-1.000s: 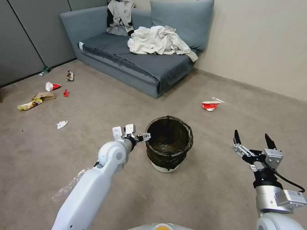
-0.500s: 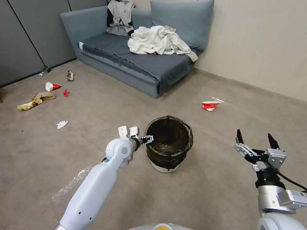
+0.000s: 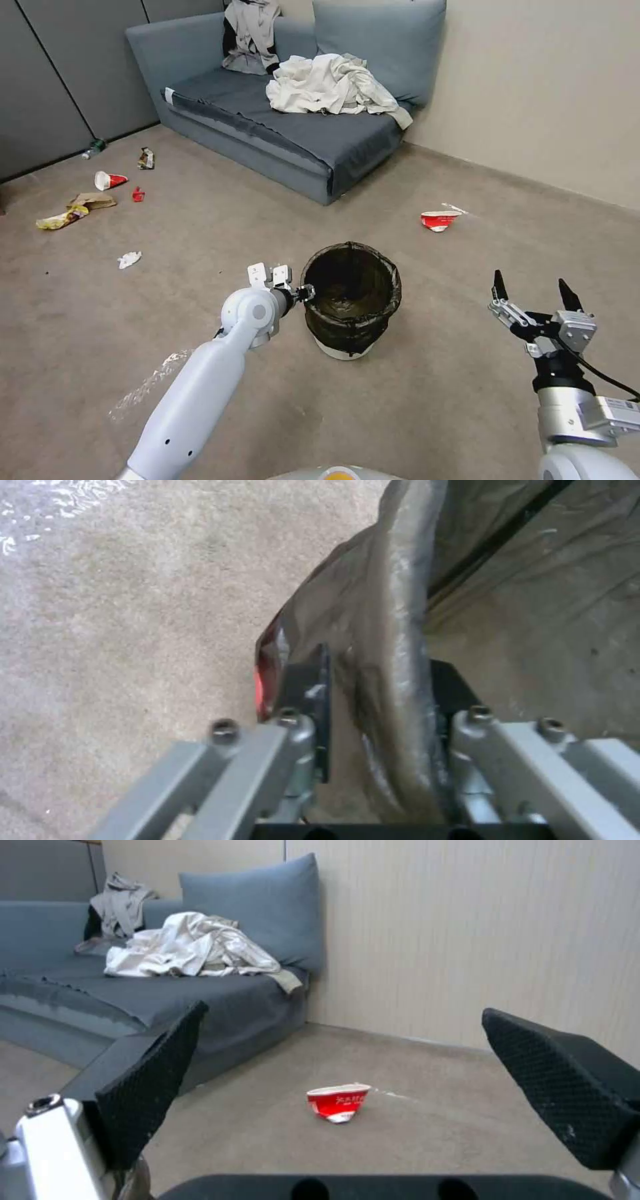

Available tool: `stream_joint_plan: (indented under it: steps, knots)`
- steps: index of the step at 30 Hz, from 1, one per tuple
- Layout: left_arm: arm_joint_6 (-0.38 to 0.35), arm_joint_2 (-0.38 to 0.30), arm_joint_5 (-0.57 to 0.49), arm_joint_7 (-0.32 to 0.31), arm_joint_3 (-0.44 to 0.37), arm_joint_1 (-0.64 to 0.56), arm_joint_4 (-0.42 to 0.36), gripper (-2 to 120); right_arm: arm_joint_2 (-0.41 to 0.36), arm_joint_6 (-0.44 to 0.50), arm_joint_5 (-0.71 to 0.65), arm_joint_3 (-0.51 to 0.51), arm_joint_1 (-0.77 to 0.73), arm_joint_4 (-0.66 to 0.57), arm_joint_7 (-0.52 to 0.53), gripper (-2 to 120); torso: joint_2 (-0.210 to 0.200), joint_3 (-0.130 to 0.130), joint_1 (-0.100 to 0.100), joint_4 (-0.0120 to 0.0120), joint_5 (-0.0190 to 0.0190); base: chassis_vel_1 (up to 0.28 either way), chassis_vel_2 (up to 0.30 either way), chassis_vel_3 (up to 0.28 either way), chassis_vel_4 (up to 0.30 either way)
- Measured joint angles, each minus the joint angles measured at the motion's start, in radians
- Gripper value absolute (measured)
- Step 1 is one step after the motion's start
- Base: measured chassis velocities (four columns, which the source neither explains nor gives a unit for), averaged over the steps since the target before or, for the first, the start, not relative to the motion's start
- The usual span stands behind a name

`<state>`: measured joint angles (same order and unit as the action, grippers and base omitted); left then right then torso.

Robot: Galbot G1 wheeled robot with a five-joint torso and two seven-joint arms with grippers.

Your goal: Pick up the trash can from the floor.

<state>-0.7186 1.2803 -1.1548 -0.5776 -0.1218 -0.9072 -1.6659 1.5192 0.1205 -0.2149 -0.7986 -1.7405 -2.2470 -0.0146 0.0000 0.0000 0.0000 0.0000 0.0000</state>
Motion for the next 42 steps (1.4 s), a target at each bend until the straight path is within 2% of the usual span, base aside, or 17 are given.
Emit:
stream_joint_plan:
  steps: [2,5,12,16,18,19,21,22,25,26,37,42]
  knots:
    - [0.0,0.001,0.001,-0.003,-0.001,0.001,0.001,11,0.0,0.0,-0.001,0.0,0.0,0.002,0.0,100,0.0,0.0,0.0,0.0001,0.0001,0.0,0.0,0.0,0.0]
    - [0.001,0.002,0.001,-0.003,-0.001,0.001,0.001,5,-0.001,0.0,-0.001,0.0,0.001,0.003,0.0,100,0.0,0.0,0.0,-0.0001,-0.0002,0.0,0.0,0.0,0.0]
    - [0.006,0.005,0.003,-0.004,-0.008,-0.001,-0.003,5,-0.003,0.0,-0.001,0.0,0.001,0.004,0.0,100,0.0,0.0,0.0,0.0,0.0,0.0,0.0,0.0,0.0]
    - [0.011,0.005,0.003,-0.007,-0.025,-0.009,-0.038,5,-0.005,0.0,-0.001,0.0,0.001,0.004,0.0,100,0.0,0.0,0.0,0.0,0.0,0.0,0.0,0.0,0.0]
    - [0.012,-0.004,0.002,-0.014,-0.039,-0.021,-0.087,5,-0.006,0.0,-0.001,0.0,0.0,0.004,0.0,100,0.0,0.0,0.0,-0.0001,-0.0001,0.0,0.0,0.0,0.0]
    - [0.012,-0.004,0.002,-0.014,-0.039,-0.021,-0.087,5,-0.006,0.0,-0.001,0.0,0.0,0.004,0.0,100,0.0,0.0,0.0,-0.0001,-0.0001,0.0,0.0,0.0,0.0]
    - [0.011,-0.019,-0.005,-0.024,-0.062,-0.04,-0.148,5,-0.006,0.001,-0.001,0.002,-0.001,0.003,0.0,100,0.0,0.0,0.0,0.0,0.0,0.0,0.0,0.0,0.0]
    - [0.011,-0.019,-0.005,-0.024,-0.062,-0.04,-0.148,5,-0.006,0.001,-0.001,0.002,-0.001,0.003,0.0,100,0.0,0.0,0.0,0.0,0.0,0.0,0.0,0.0,0.0]
    - [0.005,-0.048,-0.011,-0.036,-0.099,-0.079,-0.237,5,-0.01,0.001,0.002,0.009,0.0,0.002,-0.003,100,0.0,0.0,0.0,-0.0001,-0.0001,0.0,0.0,0.0,0.0]
    - [0.005,-0.048,-0.011,-0.036,-0.099,-0.079,-0.237,5,-0.01,0.001,0.002,0.009,0.0,0.002,-0.003,100,0.0,0.0,0.0,-0.0001,-0.0001,0.0,0.0,0.0,0.0]
    - [-0.015,-0.121,-0.036,-0.037,-0.249,-0.243,-0.498,5,-0.035,-0.001,0.008,0.021,0.004,0.001,-0.014,100,0.0,0.0,0.0,0.0,-0.0001,0.0,0.0,0.0,0.0]
    - [-0.015,-0.133,-0.042,-0.035,-0.294,-0.286,-0.558,4,-0.035,-0.001,0.011,0.03,0.004,-0.001,-0.017,100,0.0,0.0,0.0,0.0,-0.0001,0.0,0.0,0.0,0.0]
